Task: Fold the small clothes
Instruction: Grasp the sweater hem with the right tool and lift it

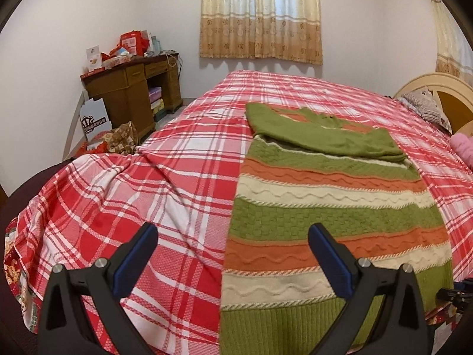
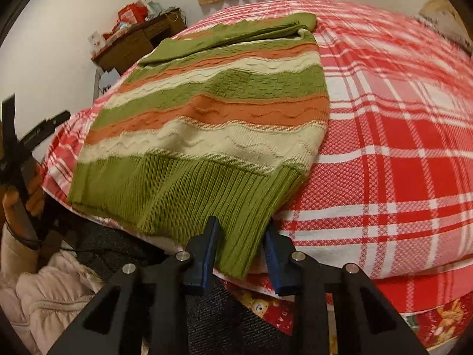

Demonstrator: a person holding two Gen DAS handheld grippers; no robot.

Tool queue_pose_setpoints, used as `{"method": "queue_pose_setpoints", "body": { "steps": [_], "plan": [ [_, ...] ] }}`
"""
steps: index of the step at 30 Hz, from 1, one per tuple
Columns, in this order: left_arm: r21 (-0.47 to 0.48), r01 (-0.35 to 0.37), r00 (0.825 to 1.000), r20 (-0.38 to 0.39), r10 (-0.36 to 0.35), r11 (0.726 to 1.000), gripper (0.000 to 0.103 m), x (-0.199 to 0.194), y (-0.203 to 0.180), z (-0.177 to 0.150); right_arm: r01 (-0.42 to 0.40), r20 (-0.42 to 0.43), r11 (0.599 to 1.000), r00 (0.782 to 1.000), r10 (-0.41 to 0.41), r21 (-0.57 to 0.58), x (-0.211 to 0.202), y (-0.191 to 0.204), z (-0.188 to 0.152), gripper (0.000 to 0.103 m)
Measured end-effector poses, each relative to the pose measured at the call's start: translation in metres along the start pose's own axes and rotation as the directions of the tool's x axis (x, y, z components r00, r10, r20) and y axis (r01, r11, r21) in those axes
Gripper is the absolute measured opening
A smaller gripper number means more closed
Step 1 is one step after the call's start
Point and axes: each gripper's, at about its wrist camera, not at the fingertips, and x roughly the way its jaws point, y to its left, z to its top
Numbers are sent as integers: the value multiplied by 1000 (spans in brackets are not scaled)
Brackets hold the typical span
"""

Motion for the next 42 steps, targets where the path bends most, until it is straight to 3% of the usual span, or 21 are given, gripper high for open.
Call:
{"method": "queue_pose_setpoints", "body": {
  "steps": [1,4,6,9,13,15,20,25,28,31,36,39,42],
  "plan": [
    [1,1,1000,0,-1,1000,103,0,-1,0,-17,-2,1000,1000,17,23,1,-4,0,30],
    [12,10,1000,1,-10,1000,103,-1,-4,2,-22,-10,999,1000,22,35,-3,-5,1,13],
    [17,13,1000,5,-13,1000,103,-2,-4,4,-101,-20,990,994,104,98,-7,-13,3,9],
    [21,4,1000,25,-5,1000,103,-6,2,9,-194,9,972,981,194,134,-19,-18,8,9],
    [14,-14,999,49,13,1000,103,-9,14,20,-326,102,931,944,313,165,-38,-20,34,9],
    [8,-28,998,58,27,1000,103,-8,20,25,-344,138,927,935,325,146,-43,-16,52,8],
    [-22,-39,998,41,40,999,103,-4,35,26,-303,198,946,940,277,116,-38,-13,107,8],
    [-12,-57,998,29,57,998,103,0,42,26,-224,237,959,955,179,176,-10,-26,152,7],
    [9,-58,998,27,57,998,103,1,46,26,-139,232,969,969,90,205,13,-35,167,7],
    [40,-54,998,26,53,998,103,2,48,24,-109,199,965,978,61,239,36,-46,168,7],
    [121,36,999,-2,-36,992,103,6,44,18,-69,173,967,985,26,246,53,-48,160,7],
    [164,136,991,-38,-132,977,103,11,31,12,-65,178,969,984,22,240,53,-47,159,7],
    [181,180,983,-77,-169,967,103,25,13,8,-53,176,973,984,13,225,55,-47,160,7]
  ]
}}
